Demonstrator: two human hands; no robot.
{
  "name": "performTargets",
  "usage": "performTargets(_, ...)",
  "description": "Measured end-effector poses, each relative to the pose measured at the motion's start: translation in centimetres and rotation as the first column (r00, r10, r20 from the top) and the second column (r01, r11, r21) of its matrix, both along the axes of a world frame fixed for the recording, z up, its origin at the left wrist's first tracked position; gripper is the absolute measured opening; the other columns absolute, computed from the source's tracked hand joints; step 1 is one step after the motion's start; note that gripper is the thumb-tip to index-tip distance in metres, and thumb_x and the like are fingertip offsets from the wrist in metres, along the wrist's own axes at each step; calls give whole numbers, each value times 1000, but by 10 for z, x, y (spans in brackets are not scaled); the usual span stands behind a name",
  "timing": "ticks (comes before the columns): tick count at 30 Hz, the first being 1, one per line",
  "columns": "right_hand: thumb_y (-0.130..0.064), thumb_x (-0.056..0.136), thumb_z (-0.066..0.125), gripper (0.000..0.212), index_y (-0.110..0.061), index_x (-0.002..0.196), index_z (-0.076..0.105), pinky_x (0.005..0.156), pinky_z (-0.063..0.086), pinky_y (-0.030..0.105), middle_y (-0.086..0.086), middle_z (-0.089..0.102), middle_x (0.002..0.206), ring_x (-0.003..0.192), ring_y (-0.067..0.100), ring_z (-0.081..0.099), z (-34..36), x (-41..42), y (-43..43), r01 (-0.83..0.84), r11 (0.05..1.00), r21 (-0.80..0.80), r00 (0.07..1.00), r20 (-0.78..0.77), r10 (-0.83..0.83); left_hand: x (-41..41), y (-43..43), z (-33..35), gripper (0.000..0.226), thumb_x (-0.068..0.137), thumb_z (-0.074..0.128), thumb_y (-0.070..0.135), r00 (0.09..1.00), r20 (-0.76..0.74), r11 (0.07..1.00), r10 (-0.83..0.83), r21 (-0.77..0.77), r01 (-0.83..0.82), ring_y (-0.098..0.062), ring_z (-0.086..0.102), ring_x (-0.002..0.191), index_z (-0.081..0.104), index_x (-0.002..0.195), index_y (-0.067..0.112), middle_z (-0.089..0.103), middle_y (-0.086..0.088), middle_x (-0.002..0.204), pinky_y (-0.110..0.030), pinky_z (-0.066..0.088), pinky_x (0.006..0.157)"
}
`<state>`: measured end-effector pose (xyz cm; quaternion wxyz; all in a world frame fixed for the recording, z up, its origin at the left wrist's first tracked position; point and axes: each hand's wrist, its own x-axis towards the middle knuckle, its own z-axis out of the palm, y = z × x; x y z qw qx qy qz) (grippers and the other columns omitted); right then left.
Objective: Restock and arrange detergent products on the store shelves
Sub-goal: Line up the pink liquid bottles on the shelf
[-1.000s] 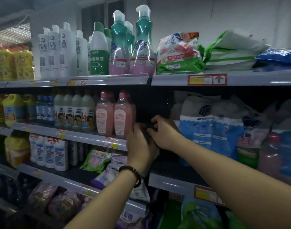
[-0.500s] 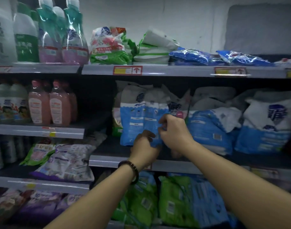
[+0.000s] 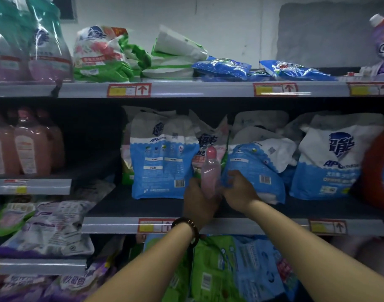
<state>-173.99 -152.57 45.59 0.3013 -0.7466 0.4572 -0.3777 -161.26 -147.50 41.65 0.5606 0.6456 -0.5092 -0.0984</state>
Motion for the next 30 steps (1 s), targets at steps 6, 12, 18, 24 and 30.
performTargets(6,-43,92,67,30,-28,118,60,89,60,45,-3,74,108,98,17,72,-19,14,-19,-101,995,-5,992,78,101,14,-10,-10,33,87,78,26,999,32,997,-31,-65,33,-13,68,86,57,112,18,71,2,100,-15,44,60)
performTargets(12,-2,88,74,39,-19,122,66,83,61,33,-3,77,108,104,18,73,-13,23,-16,-257,966,3,948,195,252,42,-2,-14,29,99,66,11,990,-32,986,-140,-92,137,-15,70,104,58,125,19,69,6,112,-35,60,87)
performTargets(18,-5,94,73,40,-31,122,62,84,64,53,2,73,118,110,24,71,10,37,8,-433,899,71,881,243,405,83,38,5,31,104,59,7,953,-192,968,-234,-134,210,-17,70,111,59,133,14,69,-4,125,-26,62,79)
performTargets(24,-9,92,76,39,-40,109,58,80,65,54,-2,70,117,106,25,70,35,97,46,-381,924,-24,889,263,373,128,87,36,32,100,68,16,974,-163,976,-156,-178,127,-24,70,113,62,131,22,70,-7,124,-39,64,88)
performTargets(30,-18,94,74,37,-35,121,55,85,63,55,-9,65,118,110,25,67,51,169,80,-333,941,-68,856,397,331,196,142,56,27,95,73,23,939,113,936,325,-180,-302,-12,65,107,60,118,30,67,5,117,-31,56,89)
